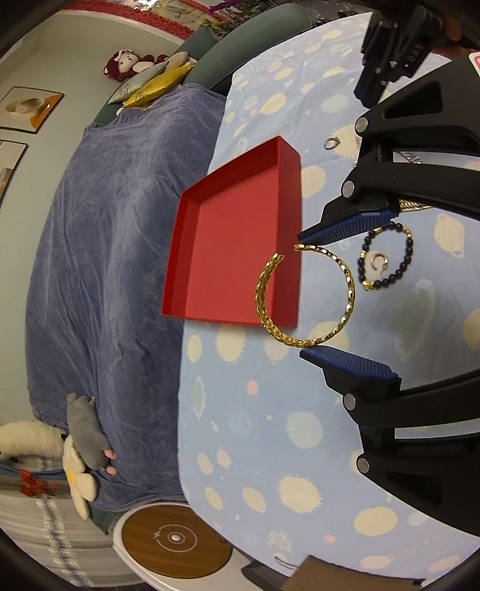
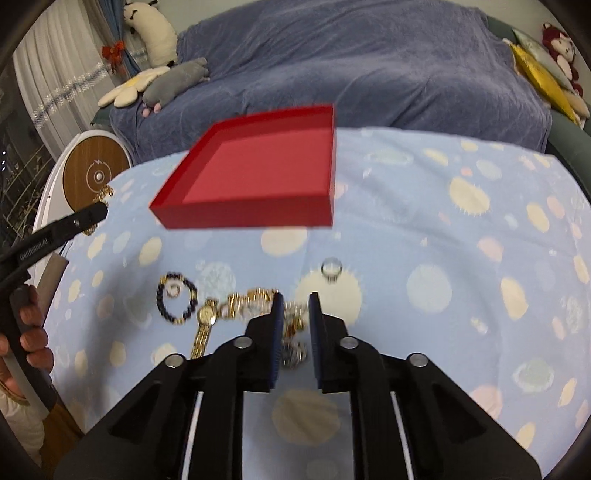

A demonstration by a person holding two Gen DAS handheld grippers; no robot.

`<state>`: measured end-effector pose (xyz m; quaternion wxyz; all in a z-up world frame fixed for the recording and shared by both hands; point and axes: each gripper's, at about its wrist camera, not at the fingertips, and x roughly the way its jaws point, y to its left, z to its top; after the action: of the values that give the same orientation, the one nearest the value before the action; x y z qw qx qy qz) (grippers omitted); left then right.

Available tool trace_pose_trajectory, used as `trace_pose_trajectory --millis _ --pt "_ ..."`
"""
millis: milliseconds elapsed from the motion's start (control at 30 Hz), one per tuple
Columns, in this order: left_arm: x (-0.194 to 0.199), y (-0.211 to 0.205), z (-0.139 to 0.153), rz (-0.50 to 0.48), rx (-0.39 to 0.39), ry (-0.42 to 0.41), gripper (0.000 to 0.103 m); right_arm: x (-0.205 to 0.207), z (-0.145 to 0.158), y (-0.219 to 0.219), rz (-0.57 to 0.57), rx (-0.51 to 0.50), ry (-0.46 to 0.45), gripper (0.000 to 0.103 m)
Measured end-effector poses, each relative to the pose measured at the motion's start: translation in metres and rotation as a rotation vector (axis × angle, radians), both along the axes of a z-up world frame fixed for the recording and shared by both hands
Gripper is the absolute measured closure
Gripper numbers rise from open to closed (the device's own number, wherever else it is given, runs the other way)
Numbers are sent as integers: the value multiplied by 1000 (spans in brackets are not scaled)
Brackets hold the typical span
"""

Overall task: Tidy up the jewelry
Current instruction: 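Grasp the silver watch with the right tool while the left tool lifts the gold bangle, then carry the gold bangle and silver watch over the red box with both tools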

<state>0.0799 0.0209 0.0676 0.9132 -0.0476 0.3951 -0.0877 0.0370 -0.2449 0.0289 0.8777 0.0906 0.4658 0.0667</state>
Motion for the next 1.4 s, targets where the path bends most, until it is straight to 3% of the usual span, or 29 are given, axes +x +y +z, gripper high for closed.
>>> trace_pose_trajectory --millis 33,200,300,400,600,667,833,1200,1400 --pt "-3 3 -6 3 -1 18 49 -7 -9 0 -9 18 24 67" --pt "-18 8 -25 9 -21 75 49 -18 -34 11 -33 99 84 67" --pt "-22 2 -22 -7 -23 58 49 -13 -34 24 -50 35 54 67" --pt "-26 -2 -18 -18 -5 25 49 -2 -39 28 -83 37 55 67" --pt "-22 -2 -24 -22 11 39 49 9 -41 38 -104 -34 9 68" --pt "-22 -2 -26 -24 14 42 49 10 -42 38 -107 -62 -4 75" --pt "-21 -3 -27 -28 20 41 49 8 -40 34 -96 -62 -14 77" --pt "-23 -6 -27 -34 24 31 49 -8 12 33 -52 -23 -153 79" --pt "-16 -14 -6 -63 11 -6 49 -3 56 32 -1 -30 -238 79"
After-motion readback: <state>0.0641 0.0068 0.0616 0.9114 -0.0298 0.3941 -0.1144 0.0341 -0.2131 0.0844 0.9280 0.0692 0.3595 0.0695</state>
